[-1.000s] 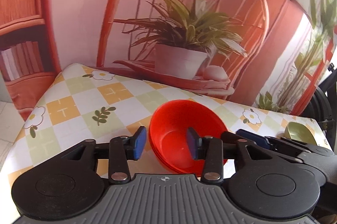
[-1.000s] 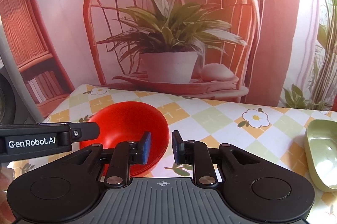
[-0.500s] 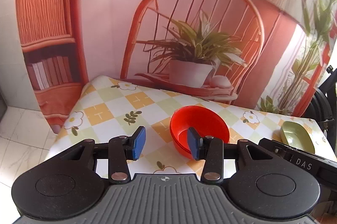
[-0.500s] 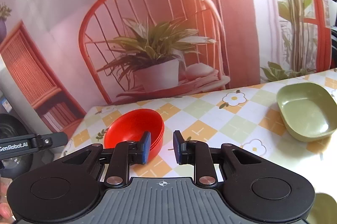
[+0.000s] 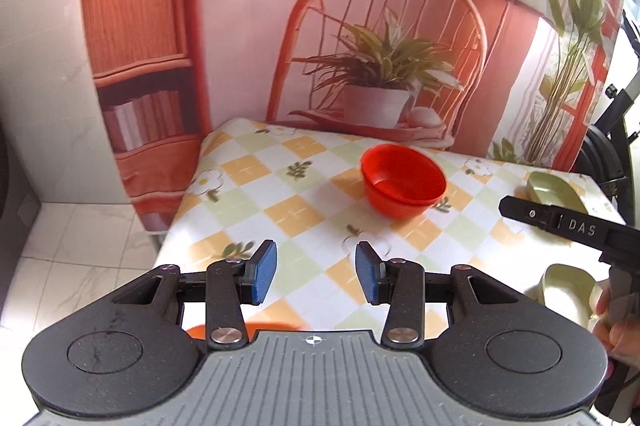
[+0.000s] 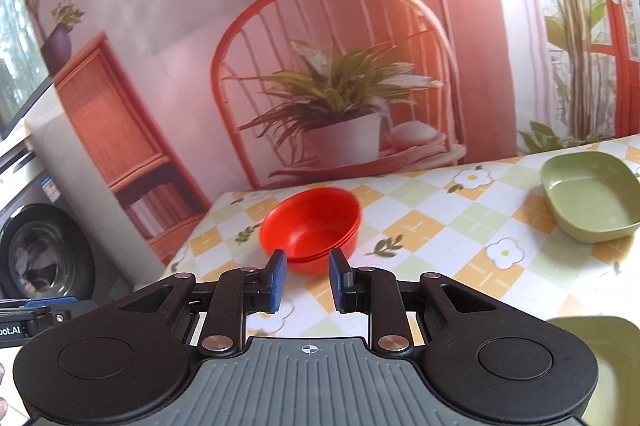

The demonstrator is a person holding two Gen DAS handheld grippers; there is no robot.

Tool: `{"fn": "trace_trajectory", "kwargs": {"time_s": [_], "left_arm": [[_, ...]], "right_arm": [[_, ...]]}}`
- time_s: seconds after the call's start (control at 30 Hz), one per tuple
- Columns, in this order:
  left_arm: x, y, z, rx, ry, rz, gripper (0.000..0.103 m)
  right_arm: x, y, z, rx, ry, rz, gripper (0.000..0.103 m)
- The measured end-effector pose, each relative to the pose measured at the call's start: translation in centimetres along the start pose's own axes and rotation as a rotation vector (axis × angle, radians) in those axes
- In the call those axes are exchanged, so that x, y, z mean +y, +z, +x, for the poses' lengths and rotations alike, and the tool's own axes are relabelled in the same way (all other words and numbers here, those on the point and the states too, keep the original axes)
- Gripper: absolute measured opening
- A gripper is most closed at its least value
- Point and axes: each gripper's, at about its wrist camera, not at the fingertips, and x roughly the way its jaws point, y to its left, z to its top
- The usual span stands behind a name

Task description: Organize plates and bowls

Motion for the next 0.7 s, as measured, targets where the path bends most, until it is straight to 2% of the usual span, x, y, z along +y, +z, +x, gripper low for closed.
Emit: {"fn": "trace_trajectory", "kwargs": {"time_s": [0.33, 0.7], "left_arm": [[4.5, -3.0, -1.5, 0.04, 0.089, -0.019, 0.046], [8.1, -6.6, -0.7, 0.087, 0.126, -0.133, 0.046]], "right_arm": [[5.2, -4.1, 0.4, 0.116, 0.111, -0.077, 0.024], [9.3, -7.5, 3.0, 0.284, 0.196, -0.196, 0.029]]}}
